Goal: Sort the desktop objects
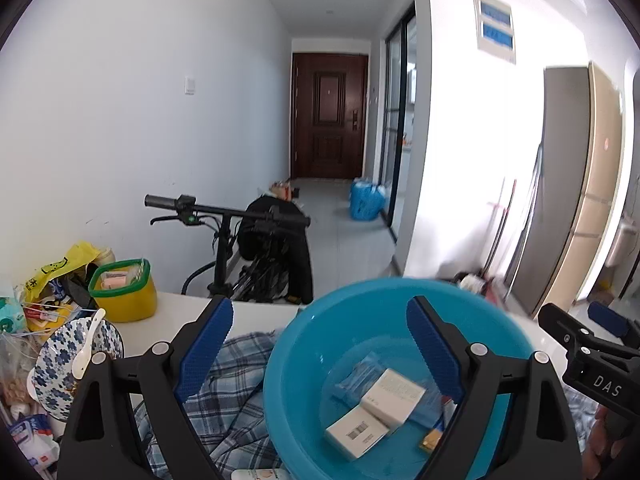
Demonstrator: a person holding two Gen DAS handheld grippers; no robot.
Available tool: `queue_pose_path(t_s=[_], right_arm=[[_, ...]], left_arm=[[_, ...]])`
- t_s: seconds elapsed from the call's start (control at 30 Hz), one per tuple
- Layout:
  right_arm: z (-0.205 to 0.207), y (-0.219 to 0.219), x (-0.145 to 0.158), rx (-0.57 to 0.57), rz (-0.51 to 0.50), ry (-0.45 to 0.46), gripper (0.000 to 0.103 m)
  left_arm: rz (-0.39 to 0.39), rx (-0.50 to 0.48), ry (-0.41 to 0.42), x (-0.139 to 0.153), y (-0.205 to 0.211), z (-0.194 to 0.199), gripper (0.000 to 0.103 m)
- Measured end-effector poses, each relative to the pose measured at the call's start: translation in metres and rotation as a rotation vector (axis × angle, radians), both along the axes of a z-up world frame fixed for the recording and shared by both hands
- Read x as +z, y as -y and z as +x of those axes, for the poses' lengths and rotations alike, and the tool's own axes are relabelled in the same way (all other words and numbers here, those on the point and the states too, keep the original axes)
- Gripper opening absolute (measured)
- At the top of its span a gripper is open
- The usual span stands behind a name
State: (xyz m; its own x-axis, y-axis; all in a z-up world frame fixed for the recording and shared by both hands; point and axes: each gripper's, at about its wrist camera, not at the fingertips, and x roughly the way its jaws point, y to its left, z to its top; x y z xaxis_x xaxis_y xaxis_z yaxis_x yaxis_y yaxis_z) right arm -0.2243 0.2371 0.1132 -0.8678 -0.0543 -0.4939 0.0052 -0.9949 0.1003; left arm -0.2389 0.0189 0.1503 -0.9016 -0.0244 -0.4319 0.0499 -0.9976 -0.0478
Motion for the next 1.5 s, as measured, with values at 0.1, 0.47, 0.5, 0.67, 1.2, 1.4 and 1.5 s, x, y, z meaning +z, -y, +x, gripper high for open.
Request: queue_pose_path(t_s=[0.1, 0.47, 0.5, 0.67, 1.2, 1.4, 1.5], right_arm=[[0.009, -0.001, 0.01, 0.001, -0.004, -0.037, 0.097], [0.062, -0.001, 0.053, -0.006, -0.02, -0.219, 0.102], [0.068, 0.0, 0.058, -0.007, -0.019, -0.239, 0.102], [0.106, 0.002, 0.078, 0.009, -0.026, -0.352, 0.102], [0.154, 0.013, 0.09, 0.06, -0.046, -0.477, 0.103], [0.162, 0.011, 0.089, 0.059, -0.049, -0.492, 0.103], [0.167, 0.011, 0.089, 0.062, -0.046, -0.502, 0.103]], left_arm=[[0.055, -0.046, -0.032, 0.014, 0.006, 0.014, 0.09], [0.061, -0.157, -0.28, 0.057, 0.002, 0.081, 0.103], [0.06, -0.155, -0.288, 0.059, 0.002, 0.084, 0.103], [0.076, -0.161, -0.304, 0.066, 0.003, 0.095, 0.103], [0.066, -0.187, -0.398, 0.079, 0.002, 0.132, 0.103], [0.074, -0.188, -0.396, 0.082, 0.002, 0.136, 0.103], [0.078, -0.186, -0.403, 0.083, 0.003, 0.139, 0.103]])
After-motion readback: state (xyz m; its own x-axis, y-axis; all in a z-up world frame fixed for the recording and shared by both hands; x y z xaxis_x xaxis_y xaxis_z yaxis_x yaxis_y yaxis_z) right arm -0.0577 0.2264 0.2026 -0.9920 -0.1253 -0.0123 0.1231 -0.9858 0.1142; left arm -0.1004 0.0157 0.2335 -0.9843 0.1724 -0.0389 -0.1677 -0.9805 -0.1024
